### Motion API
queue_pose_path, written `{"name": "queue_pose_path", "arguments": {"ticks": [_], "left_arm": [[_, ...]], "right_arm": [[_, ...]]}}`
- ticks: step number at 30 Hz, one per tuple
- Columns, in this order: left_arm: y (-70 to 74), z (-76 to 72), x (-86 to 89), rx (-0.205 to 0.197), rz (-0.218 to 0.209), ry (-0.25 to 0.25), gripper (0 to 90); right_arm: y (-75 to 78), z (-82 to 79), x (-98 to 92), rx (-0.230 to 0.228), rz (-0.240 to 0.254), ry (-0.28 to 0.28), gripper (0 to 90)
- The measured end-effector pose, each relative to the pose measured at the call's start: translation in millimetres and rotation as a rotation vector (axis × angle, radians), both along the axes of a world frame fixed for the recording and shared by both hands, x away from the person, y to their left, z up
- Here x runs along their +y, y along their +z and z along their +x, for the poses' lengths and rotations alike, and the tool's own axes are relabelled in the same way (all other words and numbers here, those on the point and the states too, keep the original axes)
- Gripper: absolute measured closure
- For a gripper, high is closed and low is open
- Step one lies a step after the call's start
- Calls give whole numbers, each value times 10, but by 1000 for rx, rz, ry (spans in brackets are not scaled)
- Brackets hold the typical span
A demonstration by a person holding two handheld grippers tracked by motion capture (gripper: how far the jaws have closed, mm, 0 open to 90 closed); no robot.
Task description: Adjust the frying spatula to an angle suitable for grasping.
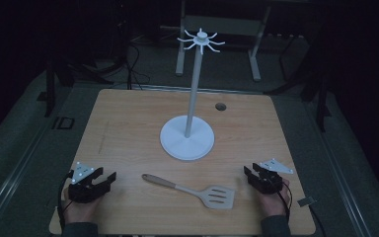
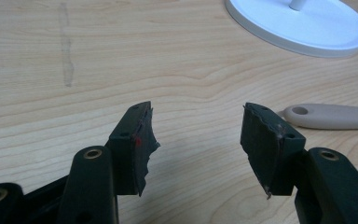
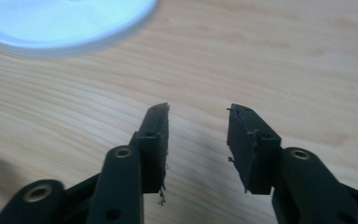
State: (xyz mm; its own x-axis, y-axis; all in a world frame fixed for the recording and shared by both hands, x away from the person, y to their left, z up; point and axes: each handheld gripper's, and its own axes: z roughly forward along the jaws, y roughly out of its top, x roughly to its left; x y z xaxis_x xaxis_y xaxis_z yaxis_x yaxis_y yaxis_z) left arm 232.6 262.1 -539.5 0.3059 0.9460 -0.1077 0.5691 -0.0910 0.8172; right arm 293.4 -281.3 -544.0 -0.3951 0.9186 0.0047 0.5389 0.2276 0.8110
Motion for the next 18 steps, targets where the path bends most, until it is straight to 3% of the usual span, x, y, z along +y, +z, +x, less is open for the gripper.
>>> {"name": "queue_pose_path", "arguments": {"ticks": [5, 6, 8, 14, 18], "left_arm": [[-4, -3, -5, 11, 16, -2, 448], [-19, 3, -33, 27, 47, -5, 448], [-24, 8, -42, 30, 54, -11, 448], [-42, 27, -94, 46, 92, -34, 444], [-48, 29, -98, 49, 92, -31, 443]], "right_arm": [[53, -61, 63, -14, 11, 46, 560], [84, -115, 120, -22, -12, 80, 594], [107, -148, 144, -29, -19, 94, 628], [160, -230, 208, -34, 8, 189, 886], [225, -332, 300, -69, -5, 300, 896]]}}
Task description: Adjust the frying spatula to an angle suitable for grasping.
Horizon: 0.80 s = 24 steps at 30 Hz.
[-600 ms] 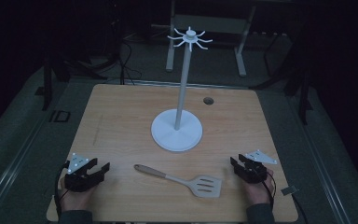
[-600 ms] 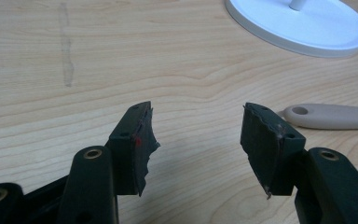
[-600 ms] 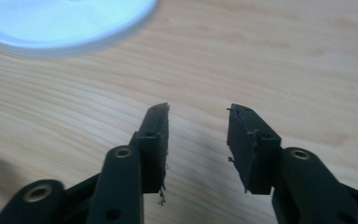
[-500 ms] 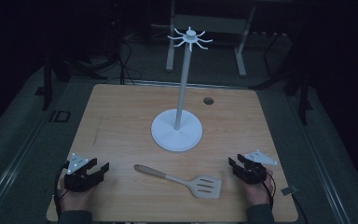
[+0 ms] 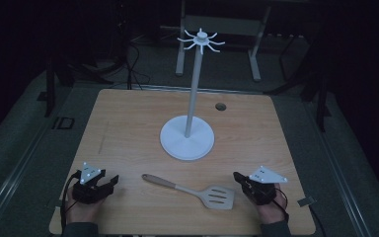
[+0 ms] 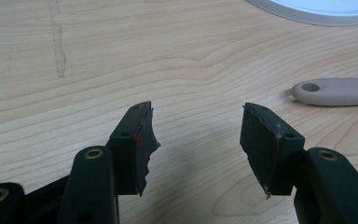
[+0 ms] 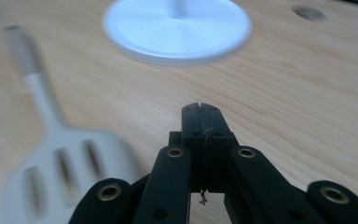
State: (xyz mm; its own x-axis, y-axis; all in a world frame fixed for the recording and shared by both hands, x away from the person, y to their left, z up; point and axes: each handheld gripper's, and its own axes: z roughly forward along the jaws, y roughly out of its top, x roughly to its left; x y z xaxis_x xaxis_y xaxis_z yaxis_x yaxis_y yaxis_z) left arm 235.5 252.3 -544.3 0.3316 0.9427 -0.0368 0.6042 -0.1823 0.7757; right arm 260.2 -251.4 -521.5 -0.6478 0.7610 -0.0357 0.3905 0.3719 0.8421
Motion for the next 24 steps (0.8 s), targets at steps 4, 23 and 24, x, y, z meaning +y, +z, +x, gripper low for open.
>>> {"name": "queue_pose_path", "arguments": {"ticks": [4, 23, 24], "left_arm": [[-9, 7, -5, 6, 4, -1, 443], [-28, 20, -20, 17, 12, -8, 444], [-28, 21, -20, 18, 12, -8, 444]], "right_arm": [[35, -103, 116, -12, -22, 80, 898], [-151, -462, 358, 101, -124, 260, 900], [-161, -477, 364, 111, -127, 263, 900]]}}
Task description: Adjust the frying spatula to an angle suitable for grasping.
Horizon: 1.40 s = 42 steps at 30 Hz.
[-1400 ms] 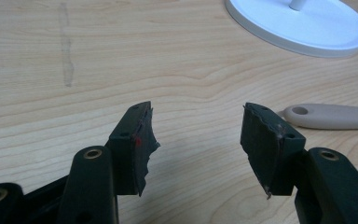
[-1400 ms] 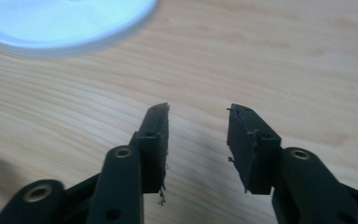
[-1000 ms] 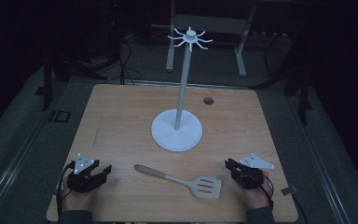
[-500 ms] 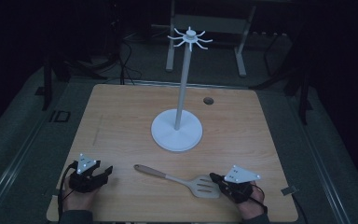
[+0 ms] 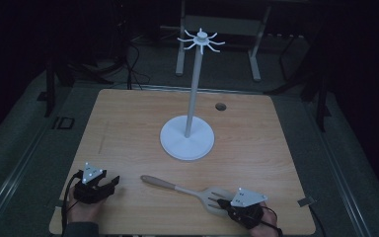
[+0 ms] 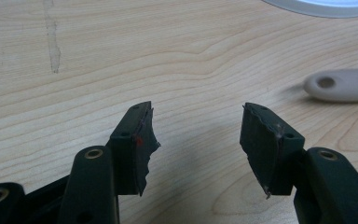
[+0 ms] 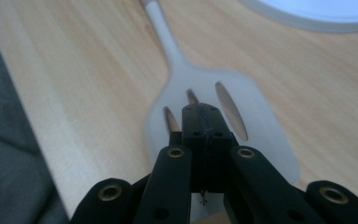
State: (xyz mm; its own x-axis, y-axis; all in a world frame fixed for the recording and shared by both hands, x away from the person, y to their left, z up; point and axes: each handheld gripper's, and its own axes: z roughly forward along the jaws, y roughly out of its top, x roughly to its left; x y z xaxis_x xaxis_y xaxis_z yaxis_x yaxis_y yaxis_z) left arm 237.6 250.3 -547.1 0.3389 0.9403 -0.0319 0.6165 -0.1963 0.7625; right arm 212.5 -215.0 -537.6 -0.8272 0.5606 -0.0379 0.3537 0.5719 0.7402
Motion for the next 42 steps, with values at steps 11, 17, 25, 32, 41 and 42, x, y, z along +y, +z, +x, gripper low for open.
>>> {"name": "queue_pose_path", "arguments": {"ticks": [11, 17, 25, 32, 41, 42], "left_arm": [[-1, 2, -2, 3, 2, 2, 444], [-5, 6, -4, 6, 5, 4, 444], [-1, 2, 6, 1, 0, 8, 444], [-1, 3, 4, 2, 0, 9, 444], [-3, 3, 5, 6, -1, 9, 444], [-3, 3, 6, 6, -1, 9, 444]], "right_arm": [[30, 5, 17, -26, 13, -9, 900], [43, 150, 79, -45, -1, -15, 899], [-24, 189, 73, -25, -47, -46, 900], [-14, 31, 74, -5, -42, -16, 900], [-57, -114, 218, 28, -69, 70, 899], [-56, -124, 234, 28, -67, 80, 898]]}}
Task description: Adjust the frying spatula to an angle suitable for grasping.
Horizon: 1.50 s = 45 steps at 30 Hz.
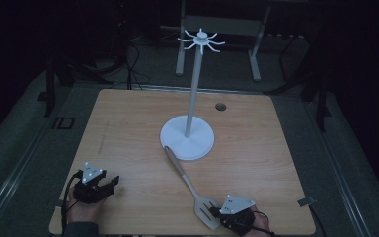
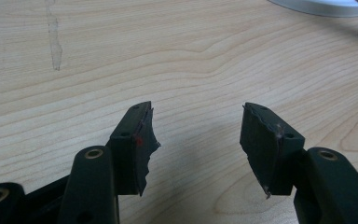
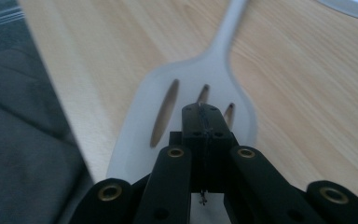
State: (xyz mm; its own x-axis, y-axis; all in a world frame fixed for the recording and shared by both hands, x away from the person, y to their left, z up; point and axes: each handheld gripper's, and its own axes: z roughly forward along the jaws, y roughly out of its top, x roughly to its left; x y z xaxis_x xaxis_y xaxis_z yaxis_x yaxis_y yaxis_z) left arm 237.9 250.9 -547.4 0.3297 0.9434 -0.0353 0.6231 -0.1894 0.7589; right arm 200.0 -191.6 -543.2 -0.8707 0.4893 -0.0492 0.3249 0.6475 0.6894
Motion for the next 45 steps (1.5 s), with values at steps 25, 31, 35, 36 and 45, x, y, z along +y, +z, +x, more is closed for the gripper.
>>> {"name": "queue_pose_path", "arguments": {"ticks": [25, 31, 35, 36, 45], "left_arm": [[-13, 8, 1, 8, 1, 1, 444], [-12, 10, 0, 8, 2, -1, 444], [-9, 12, -5, 6, 2, -3, 444], [-9, 13, -6, 6, 1, -3, 444], [-8, 16, -4, 6, 2, 0, 444]], "right_arm": [[332, 433, 336, -6, 19, -94, 800], [401, 683, 436, 21, -10, -159, 762], [425, 826, 522, 45, -34, -178, 754], [424, 863, 545, 51, -38, -179, 738], [406, 1140, 789, 147, -42, -195, 621]]}}
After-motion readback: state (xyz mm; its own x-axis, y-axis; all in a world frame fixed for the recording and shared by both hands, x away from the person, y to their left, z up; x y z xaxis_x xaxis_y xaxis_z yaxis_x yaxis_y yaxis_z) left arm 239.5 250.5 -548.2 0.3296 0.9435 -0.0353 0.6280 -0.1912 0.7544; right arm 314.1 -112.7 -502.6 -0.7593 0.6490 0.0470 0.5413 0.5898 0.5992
